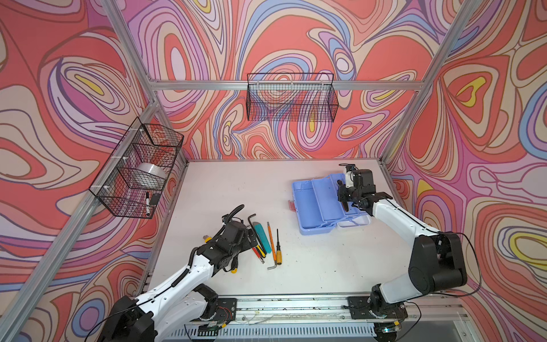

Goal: Pack the tool kit
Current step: 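Carry the ratchet over the lavender tray and lower it into a compartment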

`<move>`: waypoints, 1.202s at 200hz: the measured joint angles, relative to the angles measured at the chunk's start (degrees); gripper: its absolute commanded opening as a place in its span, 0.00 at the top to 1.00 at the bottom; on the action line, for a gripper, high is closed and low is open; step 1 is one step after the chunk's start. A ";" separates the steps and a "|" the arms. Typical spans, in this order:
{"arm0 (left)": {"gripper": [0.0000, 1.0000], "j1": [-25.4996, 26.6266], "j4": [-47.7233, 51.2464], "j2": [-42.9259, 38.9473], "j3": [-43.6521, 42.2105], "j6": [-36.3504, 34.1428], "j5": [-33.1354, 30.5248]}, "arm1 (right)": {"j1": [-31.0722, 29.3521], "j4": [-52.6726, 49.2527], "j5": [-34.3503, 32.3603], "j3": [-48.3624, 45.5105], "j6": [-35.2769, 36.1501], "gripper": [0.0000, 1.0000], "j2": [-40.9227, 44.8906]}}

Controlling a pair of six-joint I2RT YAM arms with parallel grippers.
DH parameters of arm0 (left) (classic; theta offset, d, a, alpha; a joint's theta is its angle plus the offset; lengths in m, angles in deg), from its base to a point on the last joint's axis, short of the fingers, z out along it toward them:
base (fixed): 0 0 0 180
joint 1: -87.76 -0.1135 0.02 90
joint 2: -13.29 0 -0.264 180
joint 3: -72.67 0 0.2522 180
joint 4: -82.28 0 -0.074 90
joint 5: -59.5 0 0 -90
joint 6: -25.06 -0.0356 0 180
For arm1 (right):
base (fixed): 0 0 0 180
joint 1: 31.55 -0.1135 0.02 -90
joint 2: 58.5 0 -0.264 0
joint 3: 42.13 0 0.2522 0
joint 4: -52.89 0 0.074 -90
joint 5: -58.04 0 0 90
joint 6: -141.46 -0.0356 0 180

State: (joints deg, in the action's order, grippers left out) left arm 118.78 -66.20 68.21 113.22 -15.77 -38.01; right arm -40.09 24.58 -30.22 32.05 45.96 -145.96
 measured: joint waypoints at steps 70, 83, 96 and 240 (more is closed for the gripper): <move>0.00 0.00 -0.02 -0.09 -0.13 0.39 0.00 | 0.39 -0.24 0.90 2.08 -0.04 0.87 -4.28; 0.00 0.00 0.00 -0.15 -0.20 0.42 0.00 | 0.48 -0.28 1.05 2.67 -0.11 0.83 -4.85; 0.00 0.00 -0.02 -0.22 -0.22 0.42 -0.02 | 0.59 -0.28 1.11 2.86 -0.17 0.76 -5.03; 0.00 0.00 -0.02 -0.24 -0.24 0.90 -0.07 | 0.26 -3.43 2.75 4.28 -4.35 0.38 2.56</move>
State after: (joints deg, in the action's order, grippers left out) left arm 118.78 -66.23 67.97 112.98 -14.88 -38.08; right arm -39.82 21.15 -27.47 36.33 41.61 -143.40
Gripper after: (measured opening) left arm 0.999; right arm 0.617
